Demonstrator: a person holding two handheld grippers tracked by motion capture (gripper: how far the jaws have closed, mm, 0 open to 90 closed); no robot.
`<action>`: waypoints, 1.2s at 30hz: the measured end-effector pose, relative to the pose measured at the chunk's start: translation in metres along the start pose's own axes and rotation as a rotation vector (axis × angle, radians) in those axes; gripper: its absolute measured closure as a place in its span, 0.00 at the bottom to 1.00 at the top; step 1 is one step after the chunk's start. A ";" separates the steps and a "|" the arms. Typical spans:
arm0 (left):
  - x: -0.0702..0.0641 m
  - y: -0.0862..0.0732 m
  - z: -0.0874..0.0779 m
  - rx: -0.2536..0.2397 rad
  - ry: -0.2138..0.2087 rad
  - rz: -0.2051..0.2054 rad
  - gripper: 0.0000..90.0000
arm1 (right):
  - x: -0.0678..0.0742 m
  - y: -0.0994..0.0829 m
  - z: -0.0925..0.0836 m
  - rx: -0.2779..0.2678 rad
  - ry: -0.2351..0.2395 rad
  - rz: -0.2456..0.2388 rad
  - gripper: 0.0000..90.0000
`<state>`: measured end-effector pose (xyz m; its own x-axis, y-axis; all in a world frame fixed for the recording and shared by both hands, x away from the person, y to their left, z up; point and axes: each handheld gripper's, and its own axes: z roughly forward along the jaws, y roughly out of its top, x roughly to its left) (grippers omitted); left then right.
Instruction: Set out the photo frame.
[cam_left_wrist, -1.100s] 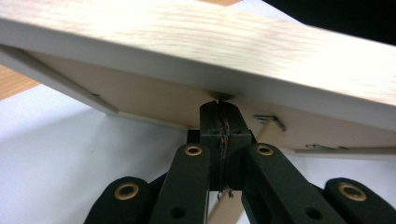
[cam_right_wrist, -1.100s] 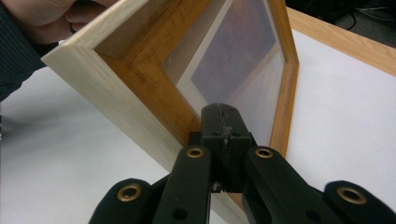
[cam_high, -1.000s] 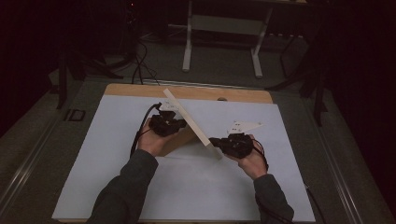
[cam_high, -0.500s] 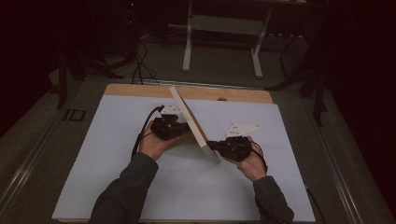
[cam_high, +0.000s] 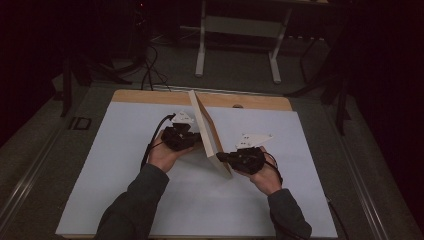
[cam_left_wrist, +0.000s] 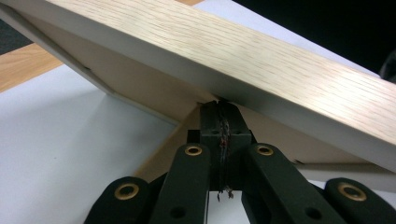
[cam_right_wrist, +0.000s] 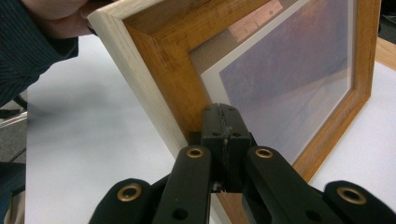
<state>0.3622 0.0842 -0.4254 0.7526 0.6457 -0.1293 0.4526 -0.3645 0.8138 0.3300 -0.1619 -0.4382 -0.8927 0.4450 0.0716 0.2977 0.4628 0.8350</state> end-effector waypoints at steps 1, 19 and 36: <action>-0.002 -0.001 0.000 0.003 -0.001 0.006 1.00 | 0.000 0.000 0.000 0.000 0.000 0.000 1.00; 0.007 -0.002 0.001 -0.002 -0.038 -0.009 1.00 | 0.008 0.006 0.008 0.001 0.023 -0.025 1.00; 0.025 -0.001 0.002 -0.003 -0.112 -0.040 1.00 | 0.019 0.017 0.026 0.016 0.048 -0.045 1.00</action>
<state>0.3820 0.0993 -0.4309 0.7828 0.5806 -0.2238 0.4817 -0.3378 0.8086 0.3275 -0.1255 -0.4370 -0.9203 0.3864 0.0605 0.2620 0.4942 0.8289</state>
